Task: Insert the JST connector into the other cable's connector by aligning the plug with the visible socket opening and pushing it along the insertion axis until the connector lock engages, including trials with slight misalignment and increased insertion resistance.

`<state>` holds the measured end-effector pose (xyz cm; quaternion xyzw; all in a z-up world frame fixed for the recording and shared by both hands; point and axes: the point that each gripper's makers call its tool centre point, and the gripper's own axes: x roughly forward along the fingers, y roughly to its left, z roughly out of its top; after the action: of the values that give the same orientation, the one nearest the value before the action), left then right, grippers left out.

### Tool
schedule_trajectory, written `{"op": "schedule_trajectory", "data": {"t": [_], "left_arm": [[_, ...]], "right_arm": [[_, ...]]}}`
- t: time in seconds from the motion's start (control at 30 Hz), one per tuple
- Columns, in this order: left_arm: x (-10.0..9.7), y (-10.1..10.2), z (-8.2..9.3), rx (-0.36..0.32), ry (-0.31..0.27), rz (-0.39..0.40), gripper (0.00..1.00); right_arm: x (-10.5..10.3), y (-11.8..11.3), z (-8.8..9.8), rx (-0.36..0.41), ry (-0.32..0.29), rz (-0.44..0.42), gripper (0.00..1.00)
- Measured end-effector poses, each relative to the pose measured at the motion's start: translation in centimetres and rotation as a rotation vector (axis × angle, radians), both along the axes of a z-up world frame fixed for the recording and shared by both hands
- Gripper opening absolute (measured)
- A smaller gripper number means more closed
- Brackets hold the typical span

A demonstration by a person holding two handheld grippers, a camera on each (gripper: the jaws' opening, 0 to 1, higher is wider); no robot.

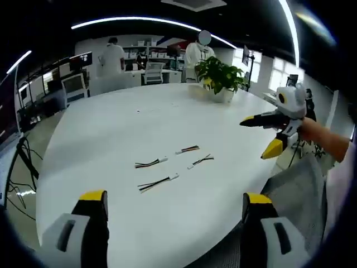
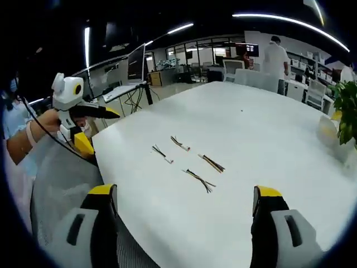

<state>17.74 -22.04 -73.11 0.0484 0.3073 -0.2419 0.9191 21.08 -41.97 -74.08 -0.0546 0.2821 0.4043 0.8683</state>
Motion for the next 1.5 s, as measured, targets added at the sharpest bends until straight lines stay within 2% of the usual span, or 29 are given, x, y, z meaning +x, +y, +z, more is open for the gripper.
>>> {"op": "schedule_trajectory", "data": {"t": [0.23,0.63,0.77,0.97,1.3,1.5], "left_arm": [[0.0,0.1,0.1,0.008,-0.002,-0.004,0.98],[-0.4,-0.5,0.4,-0.08,-0.01,0.007,0.98],[-0.8,-0.1,-0.4,-0.024,0.01,0.003,0.98],[-0.9,-0.2,-0.7,-0.024,0.021,0.002,0.98],[-0.7,0.1,-1.0,0.026,0.031,-0.013,0.98],[-0.7,0.0,-1.0,0.019,0.028,-0.013,0.98]], "right_arm": [[-0.1,0.1,0.0,-0.007,-0.001,0.007,1.0],[-0.3,0.2,0.1,-0.01,0.0,0.016,1.0],[-0.4,0.2,0.1,-0.008,0.004,0.019,1.0],[-0.4,0.3,0.0,-0.007,0.006,0.022,1.0],[-0.4,0.4,-0.1,-0.008,0.009,0.022,1.0],[-0.4,0.2,-0.2,-0.011,0.012,0.018,1.0]]}}
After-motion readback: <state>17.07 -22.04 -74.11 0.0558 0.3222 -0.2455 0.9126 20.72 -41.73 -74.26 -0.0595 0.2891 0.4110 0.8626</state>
